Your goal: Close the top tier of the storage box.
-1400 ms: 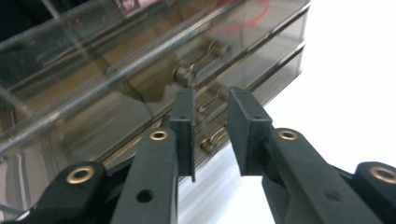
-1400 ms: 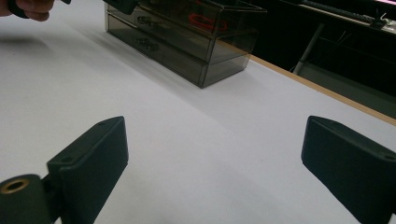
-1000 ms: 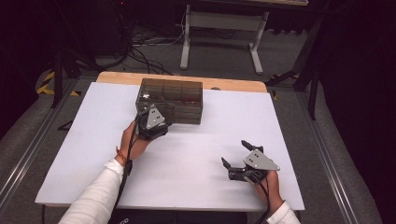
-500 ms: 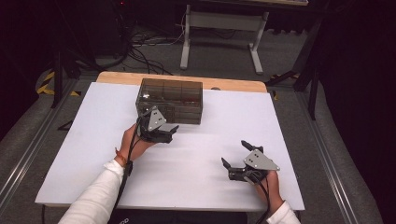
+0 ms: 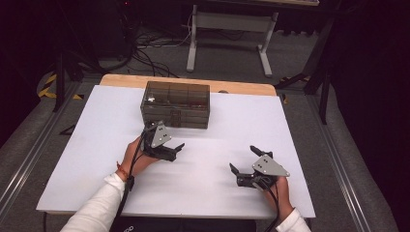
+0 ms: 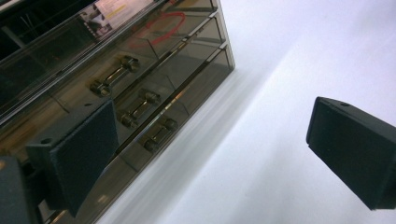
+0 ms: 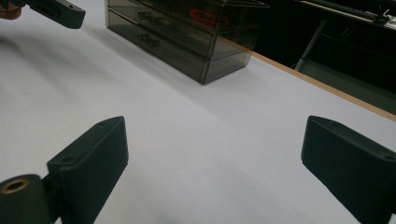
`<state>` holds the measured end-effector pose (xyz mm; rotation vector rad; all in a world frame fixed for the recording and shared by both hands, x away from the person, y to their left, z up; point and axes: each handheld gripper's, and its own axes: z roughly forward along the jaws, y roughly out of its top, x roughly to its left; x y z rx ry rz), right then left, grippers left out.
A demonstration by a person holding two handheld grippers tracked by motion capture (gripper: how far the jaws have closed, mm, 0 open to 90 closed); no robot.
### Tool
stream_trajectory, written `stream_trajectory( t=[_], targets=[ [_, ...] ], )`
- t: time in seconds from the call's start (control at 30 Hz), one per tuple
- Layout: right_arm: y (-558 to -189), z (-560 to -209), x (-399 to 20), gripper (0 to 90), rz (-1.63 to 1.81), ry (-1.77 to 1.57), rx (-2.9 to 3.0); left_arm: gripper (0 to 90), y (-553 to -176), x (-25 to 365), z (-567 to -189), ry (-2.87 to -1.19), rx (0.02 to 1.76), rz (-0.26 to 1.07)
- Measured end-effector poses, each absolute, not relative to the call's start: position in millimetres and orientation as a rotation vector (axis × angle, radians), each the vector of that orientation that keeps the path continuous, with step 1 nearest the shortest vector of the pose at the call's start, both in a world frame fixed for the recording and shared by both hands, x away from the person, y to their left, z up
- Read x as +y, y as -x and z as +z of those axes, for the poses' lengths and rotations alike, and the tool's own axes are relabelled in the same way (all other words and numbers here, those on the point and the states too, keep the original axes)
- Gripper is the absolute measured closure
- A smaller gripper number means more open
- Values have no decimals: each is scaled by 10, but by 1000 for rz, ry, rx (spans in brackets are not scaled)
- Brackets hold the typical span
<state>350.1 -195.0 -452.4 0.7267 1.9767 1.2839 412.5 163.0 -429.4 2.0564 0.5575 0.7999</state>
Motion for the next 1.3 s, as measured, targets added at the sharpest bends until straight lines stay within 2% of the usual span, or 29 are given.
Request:
stream_trajectory(
  t=[0.47,1.3],
  targets=[
    [-3477,-4503,-1962,80,1294,-703,1969,51,-4006,1703,-4185,-1977,556,818],
    [-3474,-4507,-1935,80,1293,-710,1974,62,-3843,1859,-4046,-1964,518,859]
  ],
)
